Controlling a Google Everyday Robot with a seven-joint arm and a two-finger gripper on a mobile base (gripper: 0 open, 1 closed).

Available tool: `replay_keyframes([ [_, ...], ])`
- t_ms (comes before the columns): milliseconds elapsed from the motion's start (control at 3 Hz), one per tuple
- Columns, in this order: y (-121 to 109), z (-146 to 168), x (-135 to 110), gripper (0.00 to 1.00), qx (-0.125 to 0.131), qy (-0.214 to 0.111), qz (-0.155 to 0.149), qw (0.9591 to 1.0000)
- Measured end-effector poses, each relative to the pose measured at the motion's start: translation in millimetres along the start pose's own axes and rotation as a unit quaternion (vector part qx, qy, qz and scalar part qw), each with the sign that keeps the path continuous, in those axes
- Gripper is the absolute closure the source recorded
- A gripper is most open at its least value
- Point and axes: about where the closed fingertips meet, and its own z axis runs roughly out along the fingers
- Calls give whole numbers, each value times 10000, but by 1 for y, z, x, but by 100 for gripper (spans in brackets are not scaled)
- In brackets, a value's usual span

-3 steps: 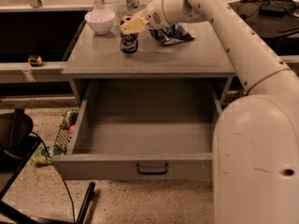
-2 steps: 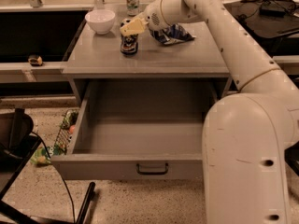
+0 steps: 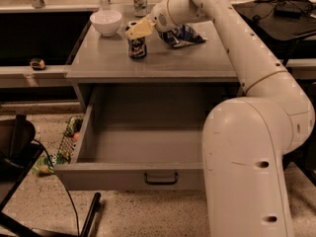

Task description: Pick pepsi can from top drawer and place on counter

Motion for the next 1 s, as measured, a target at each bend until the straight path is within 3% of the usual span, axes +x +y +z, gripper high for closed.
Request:
replay_keyframes([
  [333,-1,2,0,0,-4,52,-11,10000],
  [667,-1,2,0,0,-2,53,-13,10000],
  [1000,-1,-17,-6,0,270,-23,-64,9996],
])
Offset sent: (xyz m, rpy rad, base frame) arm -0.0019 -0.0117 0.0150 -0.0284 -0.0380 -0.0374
